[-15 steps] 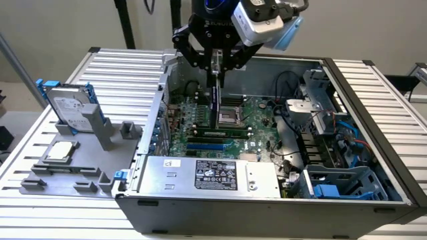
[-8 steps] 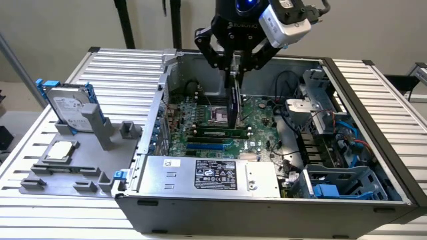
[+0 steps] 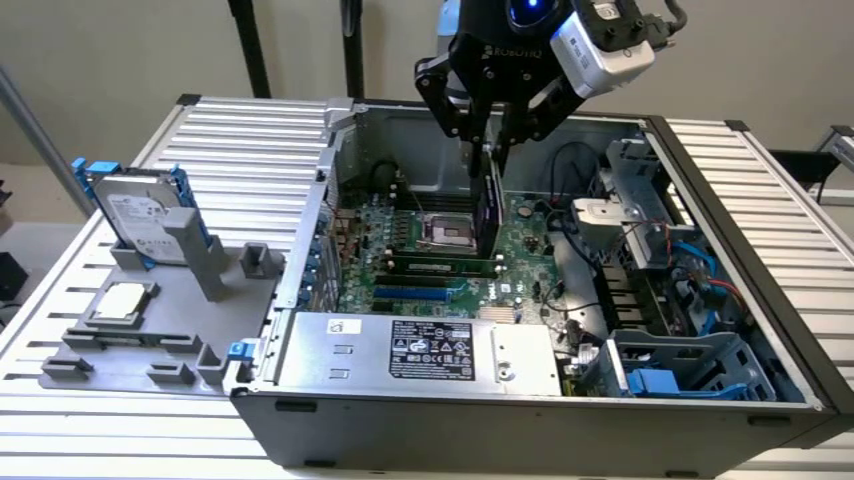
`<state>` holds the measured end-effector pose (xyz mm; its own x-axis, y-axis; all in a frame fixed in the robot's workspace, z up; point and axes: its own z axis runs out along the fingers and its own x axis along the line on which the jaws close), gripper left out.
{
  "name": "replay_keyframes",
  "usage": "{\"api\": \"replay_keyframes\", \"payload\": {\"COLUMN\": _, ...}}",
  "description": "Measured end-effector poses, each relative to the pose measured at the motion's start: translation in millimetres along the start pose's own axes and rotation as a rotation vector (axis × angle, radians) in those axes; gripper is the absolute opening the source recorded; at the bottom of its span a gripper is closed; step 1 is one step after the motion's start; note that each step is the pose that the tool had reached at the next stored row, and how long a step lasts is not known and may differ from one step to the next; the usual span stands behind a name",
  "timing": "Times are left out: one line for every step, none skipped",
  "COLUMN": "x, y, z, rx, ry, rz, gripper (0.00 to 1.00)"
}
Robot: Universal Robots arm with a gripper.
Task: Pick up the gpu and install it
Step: 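Insert the gpu into the slot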
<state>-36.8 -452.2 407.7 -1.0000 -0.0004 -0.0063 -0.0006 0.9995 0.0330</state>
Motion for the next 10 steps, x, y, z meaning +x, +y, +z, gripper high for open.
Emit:
{"api": "replay_keyframes", "payload": {"x": 0.0, "y": 0.0, "z": 0.0, "rx": 0.0000, "ry": 0.0002, "rz": 0.000, "gripper": 0.27}}
{"api": "replay_keyframes", "payload": {"x": 0.0, "y": 0.0, "z": 0.0, "rx": 0.0000, "ry": 0.0006, "rz": 0.000, "gripper": 0.27}}
{"api": "replay_keyframes", "payload": {"x": 0.0, "y": 0.0, "z": 0.0, "rx": -0.0001, "ry": 0.0009, "rz": 0.000, "gripper": 0.27}}
{"api": "replay_keyframes", "payload": {"x": 0.0, "y": 0.0, "z": 0.0, "rx": 0.0000, "ry": 0.0012, "rz": 0.000, "gripper": 0.27}}
{"api": "replay_keyframes", "payload": {"x": 0.0, "y": 0.0, "z": 0.0, "rx": 0.0000, "ry": 0.0014, "rz": 0.000, "gripper": 0.27}}
{"api": "replay_keyframes", "payload": {"x": 0.0, "y": 0.0, "z": 0.0, "rx": 0.0000, "ry": 0.0018, "rz": 0.000, "gripper": 0.27}}
{"api": "replay_keyframes", "payload": {"x": 0.0, "y": 0.0, "z": 0.0, "rx": -0.0001, "ry": 0.0021, "rz": 0.000, "gripper": 0.27}}
{"api": "replay_keyframes", "payload": {"x": 0.0, "y": 0.0, "z": 0.0, "rx": 0.0000, "ry": 0.0024, "rz": 0.000, "gripper": 0.27}}
{"api": "replay_keyframes", "payload": {"x": 0.0, "y": 0.0, "z": 0.0, "rx": -0.0001, "ry": 0.0026, "rz": 0.000, "gripper": 0.27}}
{"api": "replay_keyframes", "payload": {"x": 0.0, "y": 0.0, "z": 0.0, "rx": 0.0000, "ry": 0.0029, "rz": 0.000, "gripper": 0.27}}
